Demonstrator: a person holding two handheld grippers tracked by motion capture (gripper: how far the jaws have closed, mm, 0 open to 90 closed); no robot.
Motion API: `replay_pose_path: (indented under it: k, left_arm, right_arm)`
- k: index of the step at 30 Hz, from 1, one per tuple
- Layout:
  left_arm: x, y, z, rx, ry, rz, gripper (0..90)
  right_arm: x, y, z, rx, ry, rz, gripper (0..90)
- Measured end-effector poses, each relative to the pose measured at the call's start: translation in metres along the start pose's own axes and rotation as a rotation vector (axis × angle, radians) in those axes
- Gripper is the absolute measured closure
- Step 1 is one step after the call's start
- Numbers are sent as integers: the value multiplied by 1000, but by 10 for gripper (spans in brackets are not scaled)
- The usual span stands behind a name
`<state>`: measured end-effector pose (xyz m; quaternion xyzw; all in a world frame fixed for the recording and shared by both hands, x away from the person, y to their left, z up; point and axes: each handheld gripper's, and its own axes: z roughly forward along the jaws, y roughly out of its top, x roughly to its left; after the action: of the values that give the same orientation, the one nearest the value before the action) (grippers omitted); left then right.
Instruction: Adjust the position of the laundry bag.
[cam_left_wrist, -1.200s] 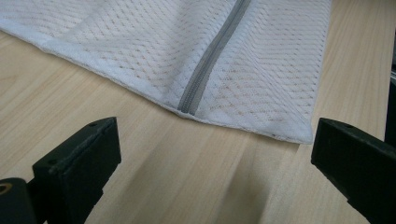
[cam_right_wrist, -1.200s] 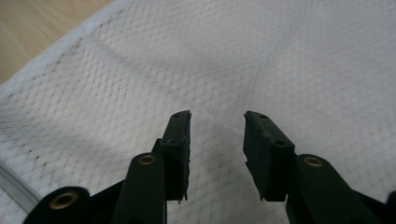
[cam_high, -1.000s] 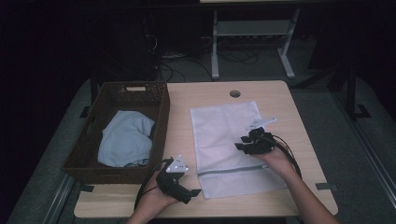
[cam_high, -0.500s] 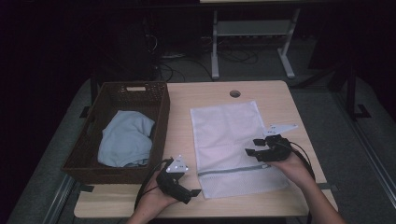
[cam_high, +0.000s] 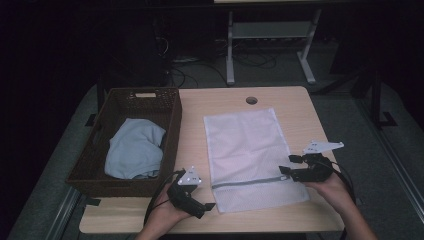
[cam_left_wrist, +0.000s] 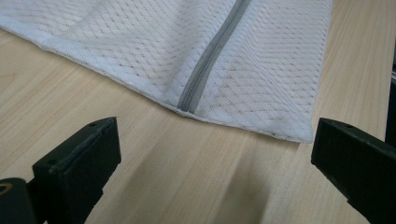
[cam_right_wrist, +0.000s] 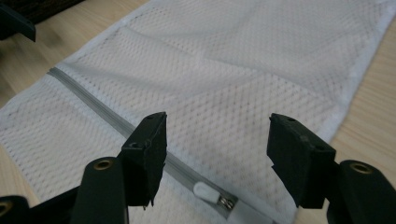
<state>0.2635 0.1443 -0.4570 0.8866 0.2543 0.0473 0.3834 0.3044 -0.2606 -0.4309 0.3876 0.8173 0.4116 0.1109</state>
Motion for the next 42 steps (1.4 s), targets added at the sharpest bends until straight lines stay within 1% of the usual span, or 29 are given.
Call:
replay_pose_path:
  k: [5, 9, 11, 13, 17, 22, 25, 27, 33, 38, 41, 42]
  left_arm:
    - [0, 0, 0, 0, 1, 0, 15]
    - [0, -1, 0, -9, -5, -2, 15]
    - [0, -1, -1, -10, -6, 0, 15]
    - [-1, -1, 0, -9, -8, 3, 15]
    - [-1, -1, -1, -9, -5, 3, 15]
    - [-1, -1, -1, -7, 0, 4, 15]
    - [-1, -2, 0, -1, 2, 9, 15]
    - [-2, -2, 0, 0, 2, 8, 15]
    - [-2, -2, 0, 2, 2, 9, 15]
    - [-2, -1, -1, -1, 5, 8, 15]
    - [-2, -1, -1, -2, 7, 8, 15]
    - [-2, -1, -1, -2, 6, 9, 15]
  right_arm:
    - [-3, -12, -9, 0, -24, 6, 363]
    - [-8, -22, -15, 19, -48, 18, 347]
    - [-11, -28, -17, 22, -48, 23, 334]
    - [-14, -33, -17, 29, -65, 12, 335]
    - [-16, -39, -15, 28, -87, -11, 366]
    - [-24, -45, -13, 24, -76, -5, 380]
    - [-29, -48, -12, 30, -82, -2, 397]
    - [-30, -49, -11, 26, -72, 4, 404]
    - [-30, -49, -6, 29, -46, -23, 433]
    - [-29, -50, 0, 56, -33, -46, 463]
    - [-29, -51, 4, 76, -34, -68, 482]
    - [-29, -51, 4, 74, -35, -75, 491]
